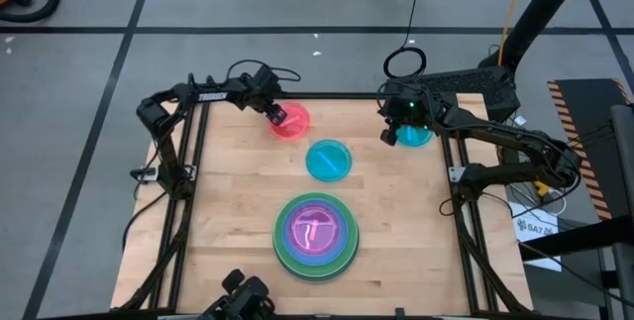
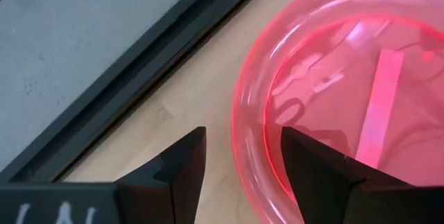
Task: Stack plastic plates
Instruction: Stack the small pink plate on top of the bottom small pink plate
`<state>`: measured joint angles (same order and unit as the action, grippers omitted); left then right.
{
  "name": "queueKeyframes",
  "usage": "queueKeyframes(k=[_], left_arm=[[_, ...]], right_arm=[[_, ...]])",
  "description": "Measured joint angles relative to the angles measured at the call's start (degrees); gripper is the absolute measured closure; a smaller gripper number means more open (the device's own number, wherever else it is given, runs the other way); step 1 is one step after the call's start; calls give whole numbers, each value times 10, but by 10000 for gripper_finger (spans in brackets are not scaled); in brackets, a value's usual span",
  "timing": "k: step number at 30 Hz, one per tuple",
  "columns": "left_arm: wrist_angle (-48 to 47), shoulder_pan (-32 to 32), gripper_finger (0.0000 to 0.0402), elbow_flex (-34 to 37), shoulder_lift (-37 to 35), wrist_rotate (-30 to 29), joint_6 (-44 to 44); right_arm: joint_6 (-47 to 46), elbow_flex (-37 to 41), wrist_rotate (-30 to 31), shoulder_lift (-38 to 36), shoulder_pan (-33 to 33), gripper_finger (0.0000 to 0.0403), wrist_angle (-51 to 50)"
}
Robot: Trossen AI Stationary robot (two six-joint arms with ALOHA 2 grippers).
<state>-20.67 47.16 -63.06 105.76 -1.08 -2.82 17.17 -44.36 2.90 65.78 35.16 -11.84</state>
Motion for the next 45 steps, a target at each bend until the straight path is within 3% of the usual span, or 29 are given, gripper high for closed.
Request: queueKeyframes(k=[17, 29, 45], left_arm=[[3, 1, 212, 1, 16, -5, -13], [-2, 0, 301, 1, 17, -5, 2], [0, -1, 381, 0, 17, -5, 8]], right_arm=[[-1, 0, 0, 0, 0, 399, 0], [0, 0, 0, 0, 0, 399, 0], [0, 0, 0, 0, 0, 399, 0]])
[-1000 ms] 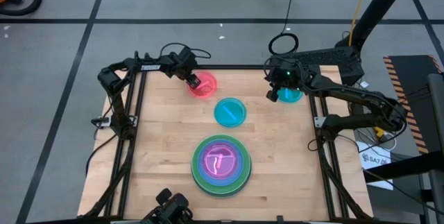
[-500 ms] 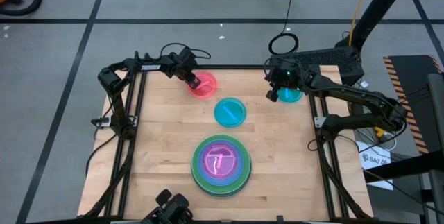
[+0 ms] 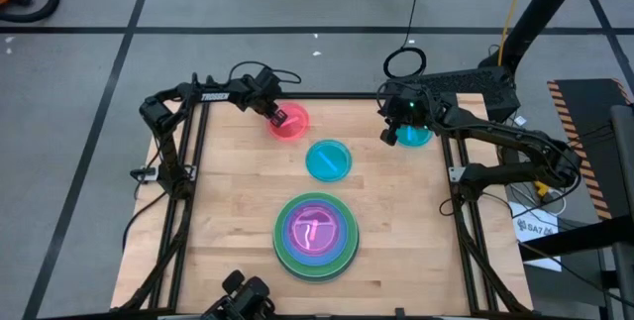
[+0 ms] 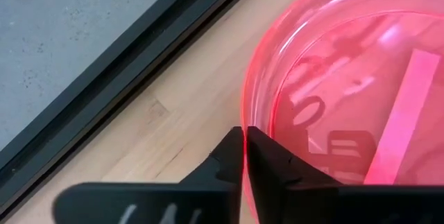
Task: Stack plastic plates
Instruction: Stack the small pink plate on top of the bottom small pink plate
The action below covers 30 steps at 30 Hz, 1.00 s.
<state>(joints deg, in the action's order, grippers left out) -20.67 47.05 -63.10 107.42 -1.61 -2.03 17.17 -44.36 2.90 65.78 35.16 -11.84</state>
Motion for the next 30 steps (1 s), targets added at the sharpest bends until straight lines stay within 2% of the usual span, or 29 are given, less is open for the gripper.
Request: queueKeyframes(k=[3, 13, 30], left_arm=[[0, 0, 395, 0, 0, 0, 3], [-8, 0, 397, 0, -15, 0, 0], [-63, -7, 398, 0, -181, -2, -8]], right_arm=[[0, 0, 0, 0, 0, 399, 0], [0, 0, 0, 0, 0, 399, 0], [0, 0, 0, 0, 0, 399, 0]])
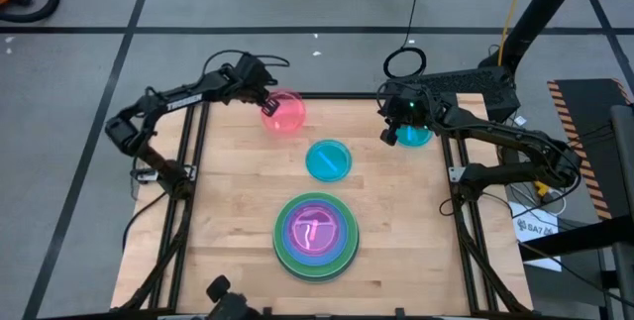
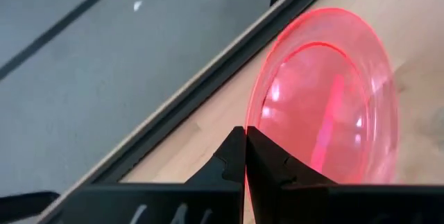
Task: Stack plastic plates
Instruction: Stack the small pink plate on top of the bottom small pink plate
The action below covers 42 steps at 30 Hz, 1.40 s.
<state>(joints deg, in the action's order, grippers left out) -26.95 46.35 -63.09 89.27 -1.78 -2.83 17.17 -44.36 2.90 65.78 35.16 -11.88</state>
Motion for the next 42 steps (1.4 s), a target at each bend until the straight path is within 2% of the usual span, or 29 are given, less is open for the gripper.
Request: queueKeyframes(k=[12, 18, 23, 32, 35, 42], left_arm=[[-17, -51, 398, 0, -68, 3, -1], [-33, -97, 398, 0, -97, 57, 4], [-44, -158, 399, 0, -119, 115, 26], [-46, -323, 399, 0, -132, 213, 92], [-43, -375, 399, 0, -130, 208, 121], [-7, -460, 399, 0, -113, 123, 165]], right_arm=[[0, 0, 0, 0, 0, 399, -5], [0, 0, 0, 0, 0, 399, -5], [0, 0, 0, 0, 0, 399, -4], [0, 0, 0, 0, 0, 399, -4], [0, 0, 0, 0, 0, 399, -4], [-11, 0, 0, 0, 0, 399, -4]])
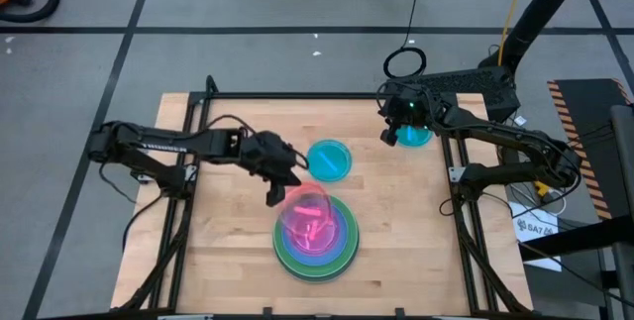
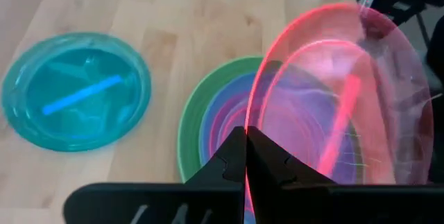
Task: Stack plastic plates
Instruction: Stack the small pink plate on top of the bottom small pink plate
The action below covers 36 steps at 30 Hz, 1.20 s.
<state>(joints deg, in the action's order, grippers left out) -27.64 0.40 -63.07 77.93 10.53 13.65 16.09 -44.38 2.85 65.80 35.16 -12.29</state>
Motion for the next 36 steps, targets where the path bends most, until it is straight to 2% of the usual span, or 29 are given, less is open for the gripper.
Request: queueKeyframes(k=[7, 12, 14, 25, 36], left_arm=[[60, -13, 399, -1, 48, -8, 14], [37, -17, 399, 0, 90, -12, 34], [10, -17, 399, 1, 99, -36, 35], [34, -28, 398, -1, 150, -68, 49], [13, -32, 342, 0, 157, -117, 20]], right_arm=[[-4, 0, -1, 0, 0, 399, -3], [-7, 0, -2, 0, 0, 399, -11], [-7, 0, -2, 0, 0, 399, -13], [-10, 0, -2, 0, 0, 399, -20], [-39, 0, -1, 0, 0, 399, -22]])
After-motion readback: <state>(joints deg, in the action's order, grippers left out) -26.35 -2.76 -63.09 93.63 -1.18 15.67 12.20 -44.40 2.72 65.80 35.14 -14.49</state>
